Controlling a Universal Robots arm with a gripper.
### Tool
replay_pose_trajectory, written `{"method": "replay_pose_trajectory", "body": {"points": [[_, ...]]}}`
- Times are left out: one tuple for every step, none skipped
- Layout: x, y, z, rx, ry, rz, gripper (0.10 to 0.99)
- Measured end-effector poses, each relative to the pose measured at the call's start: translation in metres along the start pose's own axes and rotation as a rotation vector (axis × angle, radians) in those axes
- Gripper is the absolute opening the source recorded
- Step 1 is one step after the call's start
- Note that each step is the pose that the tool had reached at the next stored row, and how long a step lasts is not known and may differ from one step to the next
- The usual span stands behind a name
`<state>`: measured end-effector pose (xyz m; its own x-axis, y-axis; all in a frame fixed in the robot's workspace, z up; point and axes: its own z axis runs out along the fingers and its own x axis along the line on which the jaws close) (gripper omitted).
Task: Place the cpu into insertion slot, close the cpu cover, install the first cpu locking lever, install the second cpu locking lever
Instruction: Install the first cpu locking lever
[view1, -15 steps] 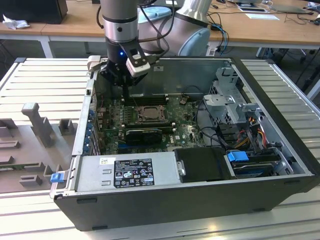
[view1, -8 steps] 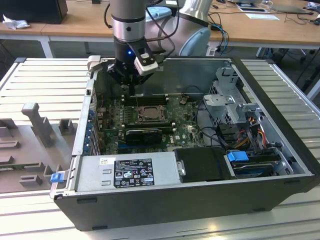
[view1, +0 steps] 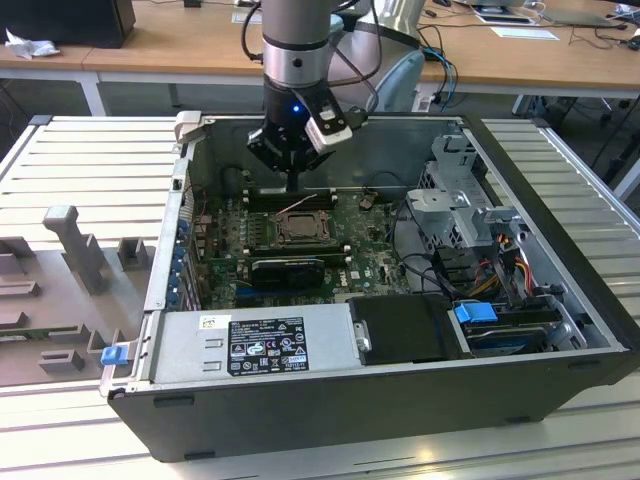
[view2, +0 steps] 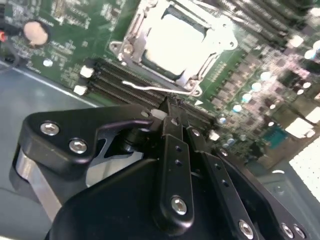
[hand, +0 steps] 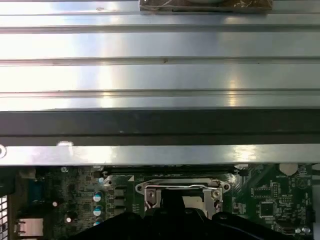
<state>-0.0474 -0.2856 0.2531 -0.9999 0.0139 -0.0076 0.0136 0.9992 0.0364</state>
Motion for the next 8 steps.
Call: {"method": "replay_pose_trajectory", "body": {"points": [[-0.0011, 0.0000, 0.0004, -0.021, 0.0002, 0.000, 0.106], [-0.0020, -0.0006, 0.0011, -0.037, 0.0004, 0.000, 0.106], [-0.0029, -0.0024, 0.0035, -0.047, 0.0005, 0.000, 0.106], [-0.0034, -0.0037, 0.0068, -0.048, 0.0005, 0.000, 0.106], [-0.0040, -0.0041, 0.0105, -0.048, 0.0007, 0.000, 0.106], [-0.0046, -0.0042, 0.0146, -0.048, 0.0006, 0.000, 0.106], [-0.0051, -0.0043, 0.0189, -0.048, 0.0006, 0.000, 0.106], [-0.0055, -0.0041, 0.0205, -0.054, 0.0013, -0.006, 0.106]]}}
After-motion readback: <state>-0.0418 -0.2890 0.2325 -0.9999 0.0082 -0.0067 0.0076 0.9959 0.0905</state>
